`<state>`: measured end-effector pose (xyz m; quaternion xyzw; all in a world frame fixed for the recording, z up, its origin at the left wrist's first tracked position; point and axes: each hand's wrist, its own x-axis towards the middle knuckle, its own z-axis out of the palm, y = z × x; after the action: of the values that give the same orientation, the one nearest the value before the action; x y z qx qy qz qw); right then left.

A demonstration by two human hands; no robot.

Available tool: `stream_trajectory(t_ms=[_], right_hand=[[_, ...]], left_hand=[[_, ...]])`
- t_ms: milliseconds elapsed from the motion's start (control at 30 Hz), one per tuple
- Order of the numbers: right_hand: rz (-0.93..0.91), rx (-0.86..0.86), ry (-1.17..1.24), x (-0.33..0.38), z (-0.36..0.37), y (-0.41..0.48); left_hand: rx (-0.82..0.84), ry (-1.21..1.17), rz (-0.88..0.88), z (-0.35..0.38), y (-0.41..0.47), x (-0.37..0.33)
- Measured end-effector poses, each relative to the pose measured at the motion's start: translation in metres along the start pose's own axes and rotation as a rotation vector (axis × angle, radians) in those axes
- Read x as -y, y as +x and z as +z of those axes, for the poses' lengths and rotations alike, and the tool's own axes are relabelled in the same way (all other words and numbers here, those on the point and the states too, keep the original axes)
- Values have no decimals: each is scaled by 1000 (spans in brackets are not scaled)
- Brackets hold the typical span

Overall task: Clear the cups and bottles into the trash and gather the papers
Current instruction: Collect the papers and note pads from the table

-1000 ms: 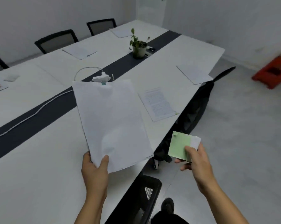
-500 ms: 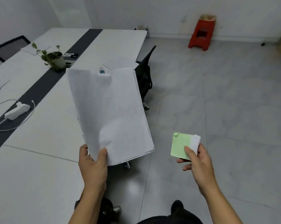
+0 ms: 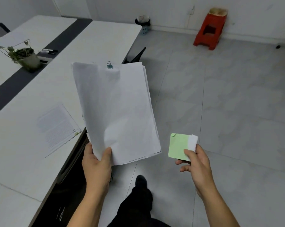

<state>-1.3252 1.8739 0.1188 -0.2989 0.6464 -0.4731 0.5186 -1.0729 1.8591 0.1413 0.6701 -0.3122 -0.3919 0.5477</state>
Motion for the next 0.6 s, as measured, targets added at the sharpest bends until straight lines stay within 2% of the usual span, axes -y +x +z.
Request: stream_trajectory(t_ms=[167, 300, 433, 600], right_hand=[[9, -2, -73, 24, 2, 116], [-10, -45, -117, 80, -6, 212], [-71, -97, -71, 149, -20, 301], [-83, -174, 3, 190, -37, 412]], left_hand=[[-2, -37, -77, 91, 78, 13], [35, -35, -92, 181, 157, -16], [92, -20, -34, 269, 233, -66], [141, 32, 42, 377, 316, -106]])
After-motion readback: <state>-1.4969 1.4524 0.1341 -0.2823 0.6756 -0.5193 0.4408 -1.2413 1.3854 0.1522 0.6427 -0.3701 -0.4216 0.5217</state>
